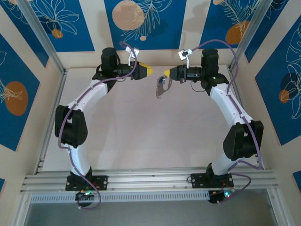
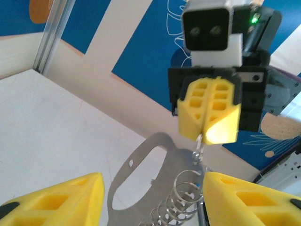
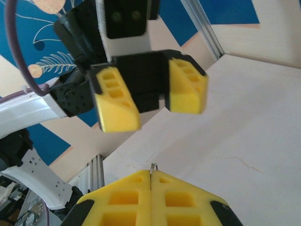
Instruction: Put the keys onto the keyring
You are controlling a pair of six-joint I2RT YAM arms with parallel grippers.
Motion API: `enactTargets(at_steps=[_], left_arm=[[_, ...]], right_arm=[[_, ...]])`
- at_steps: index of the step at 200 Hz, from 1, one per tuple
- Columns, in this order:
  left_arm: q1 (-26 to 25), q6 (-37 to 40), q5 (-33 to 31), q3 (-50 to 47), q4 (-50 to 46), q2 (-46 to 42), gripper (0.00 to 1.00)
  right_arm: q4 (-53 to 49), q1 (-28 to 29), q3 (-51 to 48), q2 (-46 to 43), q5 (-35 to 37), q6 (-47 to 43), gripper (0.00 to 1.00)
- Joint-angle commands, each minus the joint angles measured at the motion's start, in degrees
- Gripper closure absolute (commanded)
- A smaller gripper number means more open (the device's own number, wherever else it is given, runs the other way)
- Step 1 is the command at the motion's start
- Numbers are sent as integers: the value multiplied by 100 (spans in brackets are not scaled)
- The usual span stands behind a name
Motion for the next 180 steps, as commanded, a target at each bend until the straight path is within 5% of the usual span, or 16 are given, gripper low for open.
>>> enactTargets(at_steps=[1, 88, 180], left_arm=[[4, 593, 284, 358, -688, -232, 43], [2, 507, 710, 166, -391, -328, 49], [17, -1305, 1101, -102, 2144, -226, 49]], right_arm=[[-354, 148, 260, -253, -184, -216, 100], [-335, 453, 434, -73, -168, -255, 100], [-219, 504, 385, -16, 2, -220, 100]])
